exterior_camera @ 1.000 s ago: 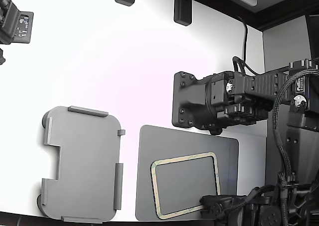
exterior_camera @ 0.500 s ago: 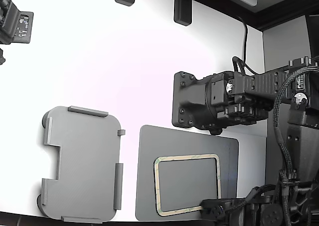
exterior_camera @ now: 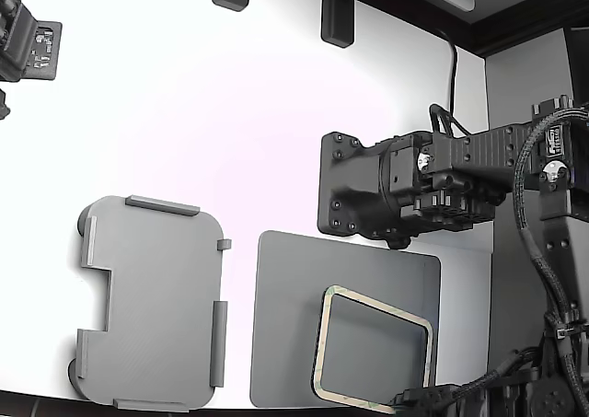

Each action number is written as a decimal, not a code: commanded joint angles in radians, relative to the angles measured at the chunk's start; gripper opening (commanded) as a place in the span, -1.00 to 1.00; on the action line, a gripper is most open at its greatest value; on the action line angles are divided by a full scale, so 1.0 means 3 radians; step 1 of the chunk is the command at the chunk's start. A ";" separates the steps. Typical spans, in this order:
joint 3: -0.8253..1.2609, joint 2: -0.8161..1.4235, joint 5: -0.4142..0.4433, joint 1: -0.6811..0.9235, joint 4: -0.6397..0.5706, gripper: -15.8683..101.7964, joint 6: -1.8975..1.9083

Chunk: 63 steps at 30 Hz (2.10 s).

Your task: Grab top frame and put it into gray box.

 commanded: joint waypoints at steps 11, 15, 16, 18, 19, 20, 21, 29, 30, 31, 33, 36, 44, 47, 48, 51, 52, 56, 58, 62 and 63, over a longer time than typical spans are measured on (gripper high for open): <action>-0.0450 0.0312 0.0839 -0.0854 0.0061 -0.92 0.3053; -0.0445 0.0353 0.0992 -0.1227 0.0179 -0.92 0.3881; -0.0465 0.0358 0.0982 -0.1340 0.0184 -0.92 0.3932; -0.0562 0.0322 0.0961 -0.1539 0.0245 -0.92 0.4152; -0.0639 0.0302 0.0972 -0.1621 0.0297 -0.92 0.4259; -0.0706 0.0286 0.0992 -0.1692 0.0327 -0.92 0.4290; -0.0777 0.0281 0.1012 -0.1759 0.0348 -0.92 0.4351; -0.1232 0.0174 0.1084 -0.2281 0.0578 -0.95 0.5405; -0.1253 0.0174 0.1089 -0.2332 0.0578 -0.95 0.5512; -0.1263 0.0169 0.1110 -0.2378 0.0578 -0.95 0.5655; -0.1345 0.0133 0.1125 -0.2475 0.0578 -0.95 0.5921; -0.1442 0.0056 0.0951 -0.2659 0.0573 -0.95 0.6294; -0.1355 -0.0041 0.1079 -0.2828 0.0583 -0.95 0.9521; -0.1283 -0.0051 0.0941 -0.2915 0.0583 -0.95 1.0124; -0.1273 -0.0056 0.0895 -0.2940 0.0583 -0.95 1.0288; -0.1243 -0.0092 0.0813 -0.3001 0.0588 -0.94 1.0717; -0.1222 -0.0107 0.0793 -0.3017 0.0588 -0.94 1.1045; -0.1191 -0.0194 0.0603 -0.3109 0.0588 -0.94 1.1663; -0.1222 -0.0240 0.0465 -0.3170 0.0588 -0.94 1.1653; -0.1191 -0.0297 0.0302 -0.3232 0.0593 -0.94 1.1827; -0.1156 -0.0297 0.0266 -0.3237 0.0593 -0.94 1.1832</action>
